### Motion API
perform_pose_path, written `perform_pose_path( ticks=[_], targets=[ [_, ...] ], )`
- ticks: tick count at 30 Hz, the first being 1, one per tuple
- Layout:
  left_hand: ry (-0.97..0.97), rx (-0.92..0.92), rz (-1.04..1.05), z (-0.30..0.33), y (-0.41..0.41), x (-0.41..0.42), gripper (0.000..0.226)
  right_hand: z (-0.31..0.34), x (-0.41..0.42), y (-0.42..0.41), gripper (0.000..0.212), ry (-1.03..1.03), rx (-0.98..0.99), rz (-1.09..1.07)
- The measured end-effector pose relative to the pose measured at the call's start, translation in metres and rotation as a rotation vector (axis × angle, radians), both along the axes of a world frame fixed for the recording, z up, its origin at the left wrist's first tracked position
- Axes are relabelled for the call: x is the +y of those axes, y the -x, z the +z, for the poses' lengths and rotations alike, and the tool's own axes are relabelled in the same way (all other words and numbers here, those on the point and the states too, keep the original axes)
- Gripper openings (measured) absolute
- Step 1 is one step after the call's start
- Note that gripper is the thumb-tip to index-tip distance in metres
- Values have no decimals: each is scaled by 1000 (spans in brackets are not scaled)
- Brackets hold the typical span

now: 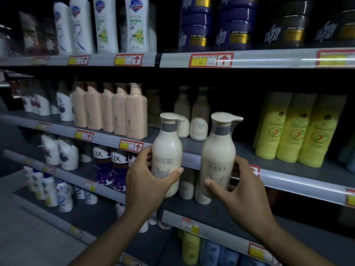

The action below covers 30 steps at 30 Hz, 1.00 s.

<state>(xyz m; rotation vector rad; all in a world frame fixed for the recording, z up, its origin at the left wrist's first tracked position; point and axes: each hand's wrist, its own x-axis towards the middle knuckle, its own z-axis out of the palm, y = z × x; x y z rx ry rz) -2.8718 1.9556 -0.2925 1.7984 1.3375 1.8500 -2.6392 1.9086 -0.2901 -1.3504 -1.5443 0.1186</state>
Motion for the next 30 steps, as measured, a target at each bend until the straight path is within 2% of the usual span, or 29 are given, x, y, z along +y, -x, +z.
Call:
perform_pose_path(
  ticks=[6, 10, 13, 18, 24, 30],
  targets=[
    [114, 36, -46, -57, 4, -7, 81, -51, -8, 9, 77, 108, 7, 71],
    [191, 40, -96, -90, 2, -9, 78, -83, -10, 12, 81, 184, 18, 99],
    [250, 62, -105, -112, 1, -6, 75, -105, -10, 11, 80, 243, 23, 109],
    [340, 82, -111, -144, -5, 10, 84, -137, -2, 0, 74, 337, -16, 75],
    [401, 113, -88, -160, -16, 33, 78, -162, 24, -30, 76, 396, -4, -19],
    [401, 110, -71, -154, -34, 63, 75, -161, 59, -56, 71, 357, 41, -125]
  ],
)
